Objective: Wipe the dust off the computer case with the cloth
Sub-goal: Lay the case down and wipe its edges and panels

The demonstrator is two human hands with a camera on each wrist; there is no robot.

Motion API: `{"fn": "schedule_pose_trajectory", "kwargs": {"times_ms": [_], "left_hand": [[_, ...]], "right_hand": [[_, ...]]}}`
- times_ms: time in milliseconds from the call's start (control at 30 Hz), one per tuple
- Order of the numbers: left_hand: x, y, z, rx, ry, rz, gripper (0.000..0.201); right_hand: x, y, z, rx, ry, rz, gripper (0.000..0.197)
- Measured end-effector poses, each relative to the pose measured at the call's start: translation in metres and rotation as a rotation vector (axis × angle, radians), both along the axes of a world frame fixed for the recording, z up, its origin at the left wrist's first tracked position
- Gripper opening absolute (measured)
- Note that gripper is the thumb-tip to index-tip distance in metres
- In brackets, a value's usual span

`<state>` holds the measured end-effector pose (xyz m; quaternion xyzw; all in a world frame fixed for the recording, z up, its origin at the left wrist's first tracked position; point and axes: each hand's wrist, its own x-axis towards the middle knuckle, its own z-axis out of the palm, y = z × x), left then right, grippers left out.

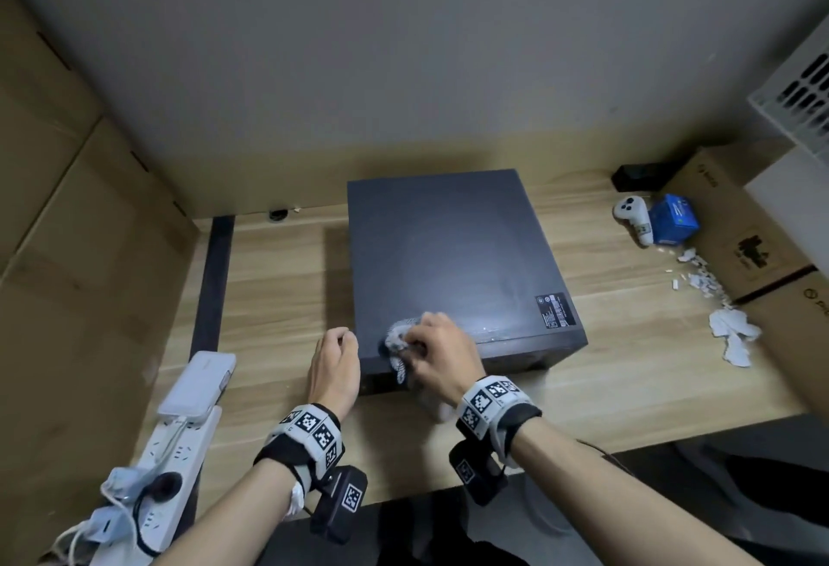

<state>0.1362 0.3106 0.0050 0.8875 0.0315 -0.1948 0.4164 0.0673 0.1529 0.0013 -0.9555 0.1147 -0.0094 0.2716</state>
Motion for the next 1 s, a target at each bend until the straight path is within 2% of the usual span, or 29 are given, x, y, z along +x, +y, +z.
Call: {"fn": "schedule_pose_trajectory", "kwargs": {"times_ms": [100,200,333,400,467,600,800,1000], "left_hand": [[0.009,0.002,-0.003,-0.009,-0.029,-0.014,0.030],[0.013,0.002,-0.006,0.042,-0.039,-0.069,0.027],[0.013,0.000,-0.008,0.098,-0.091,-0.093,0.022],[0.011,0.000,-0.007,0.093,-0.113,-0.090,0.022],[0.007,0.000,-0.005,0.085,-0.126,-0.093,0.022],[0.003,0.003,-0.004,0.056,-0.161,-0.094,0.019],[0.006,0.008,-0.005,0.002,-0.178,-0.083,0.007],[0.020,0.041,-0.003,0.044,-0.243,-0.079,0.012]], "right_hand": [[0.009,-0.003,0.002,0.091,-0.027,0.014,0.016],[0.001,-0.044,0.002,0.203,-0.087,-0.172,0.017],[-0.030,-0.131,0.007,0.041,-0.116,-0.431,0.017],[-0.046,-0.169,0.010,-0.022,-0.034,-0.554,0.010],[-0.058,-0.191,0.010,-0.023,0.063,-0.652,0.017],[-0.057,-0.189,0.004,-0.014,0.125,-0.729,0.022],[-0.059,-0.185,-0.004,0.134,0.019,-0.928,0.022],[-0.055,-0.152,-0.014,0.229,-0.043,-0.895,0.022]]}}
